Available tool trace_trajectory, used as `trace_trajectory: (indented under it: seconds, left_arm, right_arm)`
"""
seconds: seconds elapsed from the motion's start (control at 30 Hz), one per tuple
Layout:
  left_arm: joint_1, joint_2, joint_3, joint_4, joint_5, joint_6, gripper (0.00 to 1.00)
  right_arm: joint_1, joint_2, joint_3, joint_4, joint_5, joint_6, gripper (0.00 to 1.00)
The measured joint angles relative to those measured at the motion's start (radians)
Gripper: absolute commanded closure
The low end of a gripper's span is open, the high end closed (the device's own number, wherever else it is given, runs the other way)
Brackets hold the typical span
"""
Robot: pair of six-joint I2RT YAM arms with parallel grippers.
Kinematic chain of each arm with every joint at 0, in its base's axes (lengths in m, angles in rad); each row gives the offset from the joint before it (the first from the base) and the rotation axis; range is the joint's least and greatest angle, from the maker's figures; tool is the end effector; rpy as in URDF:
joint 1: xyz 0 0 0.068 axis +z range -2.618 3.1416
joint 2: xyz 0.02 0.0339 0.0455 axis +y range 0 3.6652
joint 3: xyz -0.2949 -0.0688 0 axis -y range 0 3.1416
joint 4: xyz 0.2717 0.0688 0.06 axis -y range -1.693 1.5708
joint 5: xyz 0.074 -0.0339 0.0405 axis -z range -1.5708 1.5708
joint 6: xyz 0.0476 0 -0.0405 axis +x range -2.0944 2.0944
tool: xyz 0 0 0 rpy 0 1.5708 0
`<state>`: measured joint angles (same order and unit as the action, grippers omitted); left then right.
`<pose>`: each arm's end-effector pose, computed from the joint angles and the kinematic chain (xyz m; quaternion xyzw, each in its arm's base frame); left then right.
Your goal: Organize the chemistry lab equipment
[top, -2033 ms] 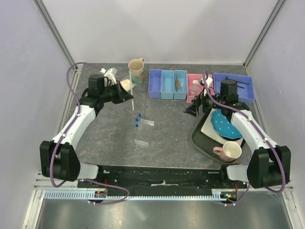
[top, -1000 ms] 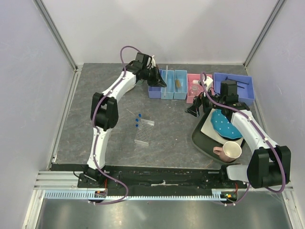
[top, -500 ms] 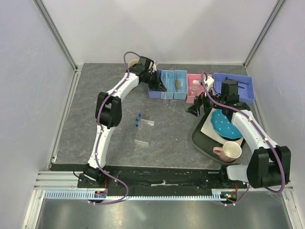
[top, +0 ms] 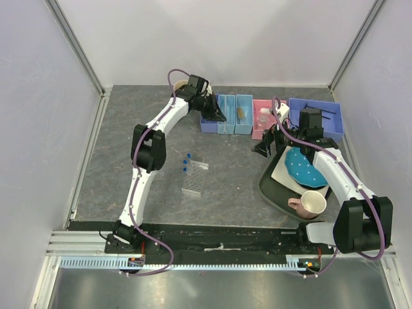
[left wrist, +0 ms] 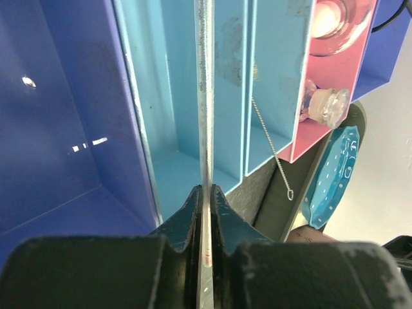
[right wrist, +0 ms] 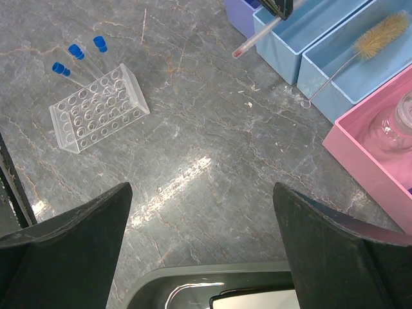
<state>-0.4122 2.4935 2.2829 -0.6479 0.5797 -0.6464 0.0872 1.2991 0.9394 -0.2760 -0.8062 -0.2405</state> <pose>0.5464 -0.2674 0.2072 -0.0060 0.9036 -0.3999 0.1531 0.2982 0.0606 0.2946 -0.3084 0.7813 0.3174 0.4402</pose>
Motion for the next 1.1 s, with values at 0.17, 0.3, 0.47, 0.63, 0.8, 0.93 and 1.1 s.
trace_trajectory:
  seconds: [0.17,0.3,0.47,0.63,0.8,0.93,1.1]
  left_arm:
    - [0.000,0.021,0.004,-0.002,0.002,-0.011,0.85]
    - [0.000,0.023,0.011,-0.002,0.001,-0.012,0.76]
    - [0.000,0.023,0.014,0.000,0.001,-0.012,0.69]
    - [0.000,0.015,0.014,0.000,-0.002,-0.010,0.64]
    - [0.003,-0.081,-0.063,0.040,-0.023,0.010,0.57]
    - [0.007,-0.245,-0.180,0.092,-0.054,0.053,0.46]
    - [0.017,-0.510,-0.401,0.201,-0.132,0.129,0.37]
  right_arm:
    - [0.000,0.002,0.000,-0.003,0.000,-0.001,0.02]
    - [0.000,0.004,0.000,-0.005,0.000,-0.003,0.02]
    - [0.000,0.006,0.000,-0.010,0.000,-0.008,0.02]
    - [-0.001,0.006,0.000,-0.011,0.000,-0.011,0.02]
    - [-0.005,0.006,0.000,-0.013,0.000,-0.018,0.02]
    - [-0.006,0.006,0.000,-0.016,0.001,-0.019,0.02]
    - [-0.007,0.006,0.000,-0.018,0.001,-0.026,0.02]
